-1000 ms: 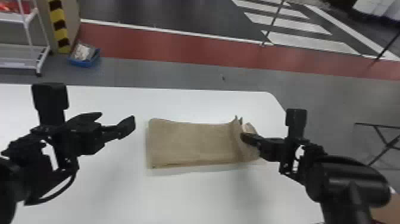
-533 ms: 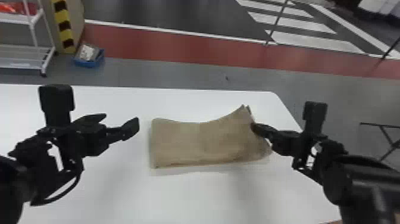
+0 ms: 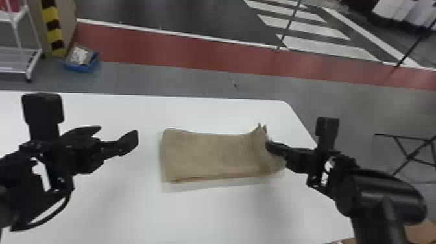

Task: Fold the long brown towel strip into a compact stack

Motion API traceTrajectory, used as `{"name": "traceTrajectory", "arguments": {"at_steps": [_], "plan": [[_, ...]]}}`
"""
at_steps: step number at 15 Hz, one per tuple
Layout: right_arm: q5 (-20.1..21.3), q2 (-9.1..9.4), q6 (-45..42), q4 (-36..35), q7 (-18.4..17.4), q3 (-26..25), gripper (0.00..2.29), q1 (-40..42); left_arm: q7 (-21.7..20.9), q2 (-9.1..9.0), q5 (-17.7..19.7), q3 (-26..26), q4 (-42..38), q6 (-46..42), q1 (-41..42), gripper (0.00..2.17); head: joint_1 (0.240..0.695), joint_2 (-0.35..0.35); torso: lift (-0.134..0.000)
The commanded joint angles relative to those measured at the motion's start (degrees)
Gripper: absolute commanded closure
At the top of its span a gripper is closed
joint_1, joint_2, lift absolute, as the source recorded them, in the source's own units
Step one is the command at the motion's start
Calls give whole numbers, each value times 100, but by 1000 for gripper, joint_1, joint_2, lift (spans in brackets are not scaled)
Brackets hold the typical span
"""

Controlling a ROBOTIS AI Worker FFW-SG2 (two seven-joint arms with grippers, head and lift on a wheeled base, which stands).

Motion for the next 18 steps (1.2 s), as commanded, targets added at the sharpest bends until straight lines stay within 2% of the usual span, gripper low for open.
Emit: {"name": "traceTrajectory", "arguments": {"at_steps": [1, 4, 6, 8, 10, 12, 14, 15, 16, 17, 18], "plan": [[-153, 25, 54, -361, 7, -113, 1413, 67, 1, 0, -1, 18, -8, 2, 25, 39, 695, -345, -125], [-496, -19, 142, -827, -2, -614, 1413, 225, 10, 9, -10, 36, -8, 2, 25, 39, 695, -338, -125], [-522, -134, 107, -607, 7, -799, 1413, 199, 10, 9, -10, 45, -8, 2, 25, 39, 695, -349, -125], [-320, -151, 1, -220, 51, -676, 1413, 137, 1, 0, -19, 27, 1, 2, 7, 39, 695, -350, -125], [84, -116, -315, 290, 51, -307, 1413, -3, 1, -18, -80, 1, 1, 2, 7, 39, 695, -350, -125], [269, -116, -596, 606, 51, -131, 1406, -109, 10, 9, -80, 18, -8, 2, 25, 39, 695, -350, -125], [295, -134, -772, 615, 60, -113, 1399, -118, 10, 9, -80, 45, -8, 2, 51, 39, 695, -350, -125], [269, -134, -772, 606, 60, -131, 1072, -82, 1, 9, -80, 45, -8, 2, 68, 39, 695, -350, -125], [260, -116, -913, 606, 51, -193, 441, -12, -8, 9, -80, 36, -8, 2, 77, 39, 695, -350, -125], [234, -98, -1036, 571, 51, -263, 29, 85, -8, 0, -80, 18, -8, 2, 77, 39, 695, -350, -125], [190, -81, -1141, 536, 51, -333, -1, 164, -8, 0, -89, 18, -8, 2, 68, 39, 695, -350, -125]]}}
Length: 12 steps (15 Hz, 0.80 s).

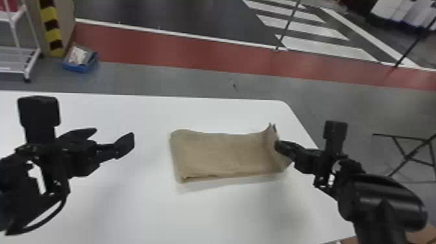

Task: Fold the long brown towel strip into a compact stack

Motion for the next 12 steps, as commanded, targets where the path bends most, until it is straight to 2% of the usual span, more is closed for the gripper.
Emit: {"name": "traceTrajectory", "arguments": {"at_steps": [1, 2, 5, 7, 8, 10, 12], "plan": [[-146, 68, -268, -138, -8, -303, -1, 280, 0, -33, -16, -40, 18, 0, -32, 39, 695, -350, -125], [-269, 121, -426, -191, -26, -470, 6, 394, 0, -42, -34, -76, 35, -18, -49, 39, 695, -350, -125], [-410, 121, -602, -243, -26, -787, 46, 649, 35, -68, -34, -286, 44, -18, -84, 39, 695, -350, -125], [-507, 130, -672, -366, 1, -892, 46, 842, 167, -129, -87, -612, 106, -369, -93, 39, 695, -350, -125], [-551, 138, -689, -419, 1, -910, 46, 930, 264, -191, -219, -805, 185, -475, -137, 43, 695, -350, -125], [-559, 226, -795, -516, 9, -954, 49, 1088, 396, -437, -544, -1174, 510, -685, -225, 43, 695, -350, -125], [-621, 244, -900, -612, 18, -1051, 66, 1255, 440, -630, -649, -1420, 914, -949, -339, 124, 695, -350, -125]]}}
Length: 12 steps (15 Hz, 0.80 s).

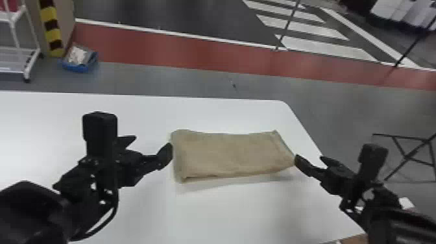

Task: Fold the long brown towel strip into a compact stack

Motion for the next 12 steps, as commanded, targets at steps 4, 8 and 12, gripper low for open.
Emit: {"name": "traceTrajectory", "arguments": {"at_steps": [4, 8, 12], "plan": [[-63, 55, -265, -141, 41, -117, 70, 346, 215, -340, -480, -656, 684, -345, -215, 313, 695, -350, -125], [-28, 108, -582, -26, 49, -99, 80, 398, 321, -472, -541, -788, 825, -327, -215, 336, 695, -350, -125], [-46, 126, -722, 105, 129, -99, 80, 398, 321, -578, -550, -964, 974, -327, -224, 336, 695, -350, -125]]}}
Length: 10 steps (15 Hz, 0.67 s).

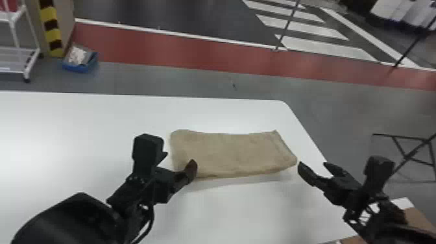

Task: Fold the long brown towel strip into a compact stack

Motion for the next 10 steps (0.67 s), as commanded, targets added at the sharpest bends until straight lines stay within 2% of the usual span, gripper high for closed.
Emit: {"name": "traceTrajectory", "arguments": {"at_steps": [1, 4, 5, 8, 9, 10], "plan": [[-2, 2, -79, 93, 3, -2, 80, 0, 0, -50, 17, -156, 40, -9, -1, 336, 695, -350, -125], [-2, 2, -149, 128, 20, -2, 80, 0, 0, -191, -27, -323, 224, -9, -54, 340, 695, -350, -125], [-11, 2, -149, 128, 29, -11, 80, 9, 0, -200, -36, -358, 295, -9, -107, 441, 695, -350, -125], [-11, 2, -202, 128, 38, -63, 80, 44, 35, -191, -89, -279, 321, -9, -133, 491, 695, -350, -125], [-11, 2, -202, 128, 55, -81, 80, 44, 35, -182, -89, -253, 312, -9, -133, 599, 695, -350, -125], [-11, 2, -202, 128, 64, -81, 80, 44, 44, -156, -80, -244, 286, 8, -133, 610, 695, -350, -125]]}}
